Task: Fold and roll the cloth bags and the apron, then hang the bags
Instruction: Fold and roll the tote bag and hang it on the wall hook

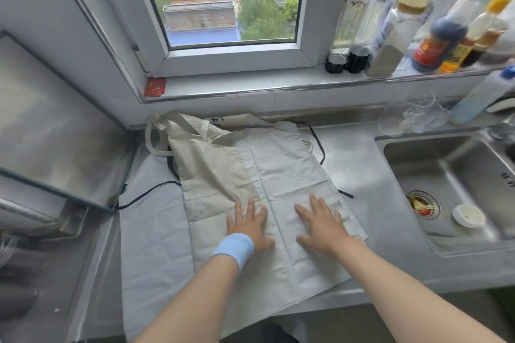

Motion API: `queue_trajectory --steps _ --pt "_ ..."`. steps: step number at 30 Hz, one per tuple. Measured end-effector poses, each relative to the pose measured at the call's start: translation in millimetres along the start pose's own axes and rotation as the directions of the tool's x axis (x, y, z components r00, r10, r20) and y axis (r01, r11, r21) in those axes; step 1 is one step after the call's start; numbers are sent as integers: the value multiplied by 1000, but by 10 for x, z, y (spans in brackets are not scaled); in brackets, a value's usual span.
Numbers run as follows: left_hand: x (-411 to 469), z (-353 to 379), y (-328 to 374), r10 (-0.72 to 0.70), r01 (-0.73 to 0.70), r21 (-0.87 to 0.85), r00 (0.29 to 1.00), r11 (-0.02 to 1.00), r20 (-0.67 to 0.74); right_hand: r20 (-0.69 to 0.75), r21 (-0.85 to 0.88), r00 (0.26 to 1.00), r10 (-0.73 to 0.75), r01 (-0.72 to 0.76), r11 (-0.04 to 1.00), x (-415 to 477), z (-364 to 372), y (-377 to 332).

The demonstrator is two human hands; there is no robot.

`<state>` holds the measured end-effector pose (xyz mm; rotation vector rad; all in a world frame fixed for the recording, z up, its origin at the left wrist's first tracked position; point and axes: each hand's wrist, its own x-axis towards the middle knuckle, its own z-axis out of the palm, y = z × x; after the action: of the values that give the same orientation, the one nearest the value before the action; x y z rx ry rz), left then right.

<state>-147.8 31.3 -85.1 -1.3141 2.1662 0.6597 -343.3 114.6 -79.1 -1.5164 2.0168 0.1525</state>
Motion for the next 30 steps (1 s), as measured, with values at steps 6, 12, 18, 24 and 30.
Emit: queue_trajectory --steps 6,12,18,24,30 --pt "-45 2 46 29 -36 -12 932 999 -362 -229 151 932 280 -250 956 -27 -6 122" --pt "-94 67 491 112 -118 -21 977 993 -183 -181 265 816 550 -498 826 -190 -14 335" --pt "-73 74 565 77 -78 -1 986 997 -148 -108 471 854 509 -407 783 -296 -102 519" --pt "-174 -205 466 52 -141 -467 979 873 -199 -32 588 992 123 -81 805 -431 -512 92" --pt "-597 -737 105 21 130 -982 991 137 134 101 455 965 -243 172 873 -519 -775 -820"
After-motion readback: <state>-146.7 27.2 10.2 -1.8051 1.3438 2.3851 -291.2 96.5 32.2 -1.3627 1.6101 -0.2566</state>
